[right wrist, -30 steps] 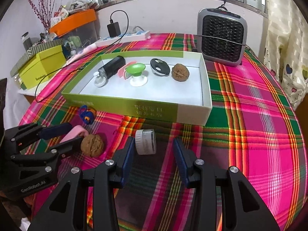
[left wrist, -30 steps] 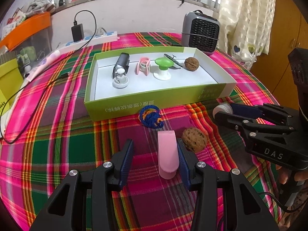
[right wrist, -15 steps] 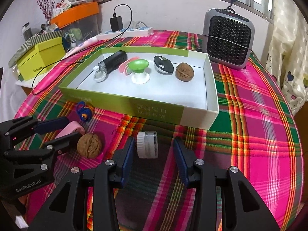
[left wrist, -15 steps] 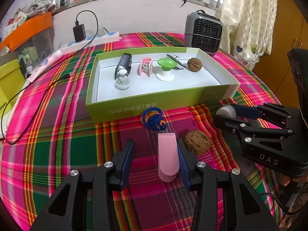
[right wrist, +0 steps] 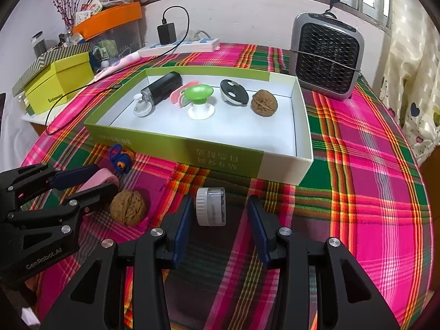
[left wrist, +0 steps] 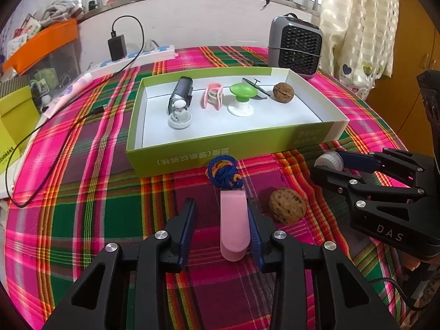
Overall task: Organize objects
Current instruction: 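Close the left tool on the pink clip while the right tool closes on the white jar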
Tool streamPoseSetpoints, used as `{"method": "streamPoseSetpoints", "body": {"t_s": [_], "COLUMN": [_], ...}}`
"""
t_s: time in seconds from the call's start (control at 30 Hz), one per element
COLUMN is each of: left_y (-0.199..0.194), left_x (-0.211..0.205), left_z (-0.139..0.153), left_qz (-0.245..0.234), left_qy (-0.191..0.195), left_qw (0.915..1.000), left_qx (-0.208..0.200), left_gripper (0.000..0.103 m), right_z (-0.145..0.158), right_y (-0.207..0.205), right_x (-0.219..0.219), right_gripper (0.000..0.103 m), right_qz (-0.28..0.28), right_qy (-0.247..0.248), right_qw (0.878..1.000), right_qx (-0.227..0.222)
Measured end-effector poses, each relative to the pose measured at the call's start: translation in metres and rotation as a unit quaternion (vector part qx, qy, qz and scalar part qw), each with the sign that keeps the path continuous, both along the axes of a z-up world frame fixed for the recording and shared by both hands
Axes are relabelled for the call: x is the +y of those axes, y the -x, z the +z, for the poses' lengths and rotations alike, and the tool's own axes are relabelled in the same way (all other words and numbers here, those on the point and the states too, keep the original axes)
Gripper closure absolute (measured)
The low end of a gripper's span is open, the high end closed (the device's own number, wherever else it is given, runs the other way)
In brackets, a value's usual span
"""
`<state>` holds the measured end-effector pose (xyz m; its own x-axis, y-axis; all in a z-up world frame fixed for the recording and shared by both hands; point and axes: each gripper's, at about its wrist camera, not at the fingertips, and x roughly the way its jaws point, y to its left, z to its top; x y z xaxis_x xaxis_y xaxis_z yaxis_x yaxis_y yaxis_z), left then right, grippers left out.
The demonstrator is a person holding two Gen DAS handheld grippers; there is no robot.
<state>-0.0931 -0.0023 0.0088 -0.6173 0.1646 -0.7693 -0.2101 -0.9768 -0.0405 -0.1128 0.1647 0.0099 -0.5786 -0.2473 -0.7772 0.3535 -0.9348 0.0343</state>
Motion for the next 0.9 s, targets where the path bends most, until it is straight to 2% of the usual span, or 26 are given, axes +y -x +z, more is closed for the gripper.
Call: {"method": "streamPoseSetpoints", "body": {"t_s": [0.4, 0.9], "left_y": [0.0007, 0.0009], "left_x": [-0.0042, -0.0051], "left_z": [-0.0004, -0.0004], "left_qz": [0.013, 0.014], "left_qy": [-0.002, -0.003], "left_qw": [0.9999, 0.9999], "left_qx": [0.0, 0.0], "left_gripper": [0.081, 0.082], "right_z": [-0.0001, -0.0001], "right_y": [-0.0016, -0.003], "right_x": [-0.0012, -0.0037], "right_gripper": [0.062, 0.079], "right_qz": [0.002, 0.005], "right_qy": [-0.005, -0.011], "right_qw": [1.0, 1.0], "right_qx": [0.002, 0.005]}}
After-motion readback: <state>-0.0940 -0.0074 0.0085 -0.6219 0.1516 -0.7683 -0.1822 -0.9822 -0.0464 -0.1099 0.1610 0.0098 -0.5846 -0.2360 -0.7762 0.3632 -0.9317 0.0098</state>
